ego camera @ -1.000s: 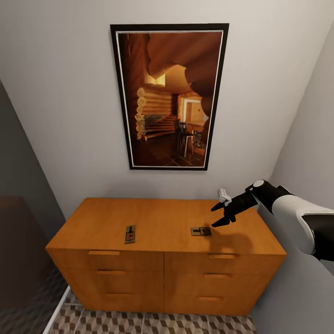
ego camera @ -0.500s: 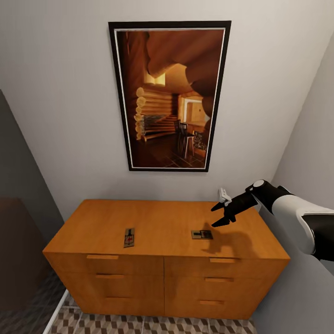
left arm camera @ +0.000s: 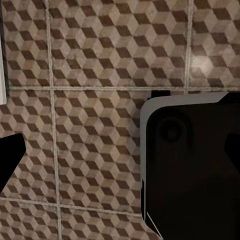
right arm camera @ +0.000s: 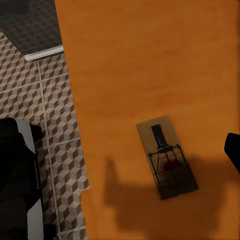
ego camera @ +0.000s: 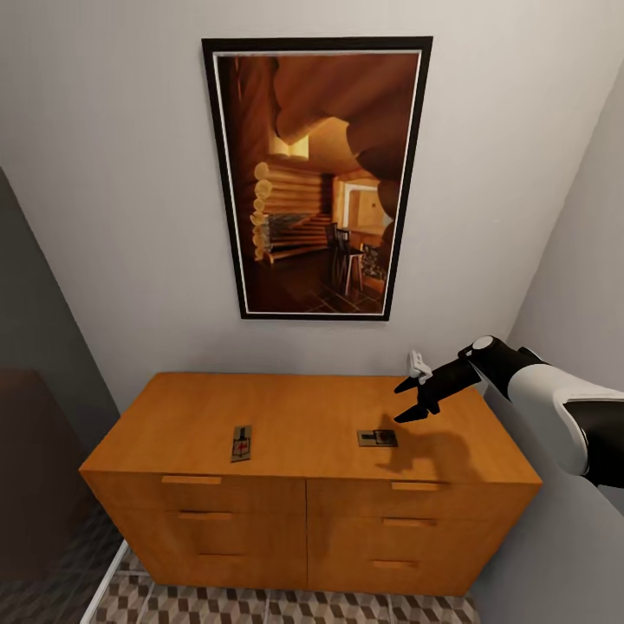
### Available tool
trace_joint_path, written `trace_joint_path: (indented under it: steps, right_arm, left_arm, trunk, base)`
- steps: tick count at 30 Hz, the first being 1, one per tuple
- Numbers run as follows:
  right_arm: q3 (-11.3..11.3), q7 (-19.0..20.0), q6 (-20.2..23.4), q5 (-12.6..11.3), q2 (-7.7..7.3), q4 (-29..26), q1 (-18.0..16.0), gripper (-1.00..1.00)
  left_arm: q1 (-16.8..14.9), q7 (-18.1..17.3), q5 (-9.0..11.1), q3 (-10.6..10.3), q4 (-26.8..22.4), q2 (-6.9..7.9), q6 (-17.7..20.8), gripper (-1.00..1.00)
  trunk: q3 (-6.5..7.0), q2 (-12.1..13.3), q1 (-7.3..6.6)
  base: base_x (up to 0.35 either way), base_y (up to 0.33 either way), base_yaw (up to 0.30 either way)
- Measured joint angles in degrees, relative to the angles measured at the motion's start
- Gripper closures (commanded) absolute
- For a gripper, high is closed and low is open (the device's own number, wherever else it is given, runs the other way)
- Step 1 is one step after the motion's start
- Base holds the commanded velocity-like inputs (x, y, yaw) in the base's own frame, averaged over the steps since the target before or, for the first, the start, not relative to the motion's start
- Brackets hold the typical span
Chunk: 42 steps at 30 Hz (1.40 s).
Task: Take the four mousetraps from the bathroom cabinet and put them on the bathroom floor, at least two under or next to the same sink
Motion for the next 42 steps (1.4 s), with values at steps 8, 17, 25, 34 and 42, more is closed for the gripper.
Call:
trace_joint_path:
  steps: [8,17,25,34,42]
  right_arm:
    - [0.0,-0.9,0.0,0.0,0.05,0.0,0.0,-1.0]
    - [0.0,-1.0,0.0,0.0,0.03,0.0,0.0,-1.0]
    - [0.0,-1.6,0.0,0.0,-0.02,0.0,0.0,-1.0]
    - [0.0,-2.6,0.0,0.0,0.04,0.0,0.0,-1.0]
    - [0.0,-2.9,-0.1,0.0,0.07,0.0,0.7,-1.0]
  left_arm:
    - [0.0,0.0,0.0,0.0,0.0,0.02,0.0,-1.0]
    - [0.0,0.0,0.0,0.0,0.0,0.03,0.0,-1.0]
    - [0.0,0.0,0.0,0.0,0.0,0.02,0.0,-1.0]
    - [0.0,0.0,0.0,0.0,0.0,-0.03,0.0,-1.0]
    - [0.0,0.0,0.0,0.0,0.0,-0.03,0.0,-1.0]
  trunk:
    - [-0.44,0.0,0.0]
    - [-0.99,0.0,0.0]
    - [-1.12,0.0,0.0]
    - [-1.14,0.0,0.0]
    - [-1.14,0.0,0.0]
  base:
    - [0.0,0.0,0.0]
    - [0.0,0.0,0.0]
    - [0.0,0.0,0.0]
    - [0.0,0.0,0.0]
    - [0.0,0.0,0.0]
